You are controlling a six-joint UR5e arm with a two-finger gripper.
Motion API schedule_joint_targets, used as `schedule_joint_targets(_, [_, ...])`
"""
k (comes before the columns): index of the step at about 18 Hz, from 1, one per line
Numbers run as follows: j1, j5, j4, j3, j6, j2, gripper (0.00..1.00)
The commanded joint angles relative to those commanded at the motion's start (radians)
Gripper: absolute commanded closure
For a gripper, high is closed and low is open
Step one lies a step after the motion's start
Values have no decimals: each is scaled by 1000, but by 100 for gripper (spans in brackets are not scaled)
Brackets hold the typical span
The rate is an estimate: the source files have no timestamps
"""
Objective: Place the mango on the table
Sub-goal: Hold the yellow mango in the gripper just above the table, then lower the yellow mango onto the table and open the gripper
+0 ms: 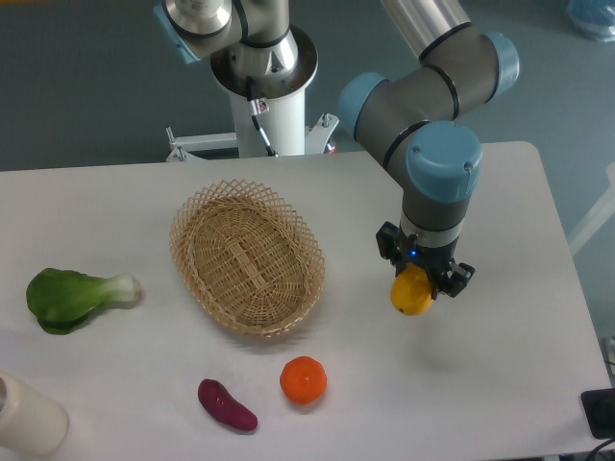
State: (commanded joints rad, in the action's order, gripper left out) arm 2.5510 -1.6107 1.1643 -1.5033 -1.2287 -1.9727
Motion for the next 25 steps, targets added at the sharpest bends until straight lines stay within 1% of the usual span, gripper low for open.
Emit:
schedule_joint_targets(6, [0,-2,-5,5,3,-5,58])
schedule_joint_targets(8, [0,-2,-11,-2,11,-9,58])
schedule_joint_targets(11, [8,3,-12,-23,3,-2,58])
schedule_joint_targets(14, [31,5,-37,-55,-2,3,57])
schedule_joint_targets(16, [34,6,-67,-77,0,6,57])
schedule_joint_targets(18, [40,5,-95,-109,-2,8,57])
schedule_joint_targets(19, [41,2,-113,-135,-2,8,57])
schedule_joint_targets(20, [46,2,-133,-168,-11,8,54])
schedule_joint_targets(21, [55,0,-162,-205,-38,11,52])
schedule_joint_targets(23, [80,2,-222,-271,-122,32,52])
schedule_joint_targets(25, [97,2,-235,-305,-182,43,52])
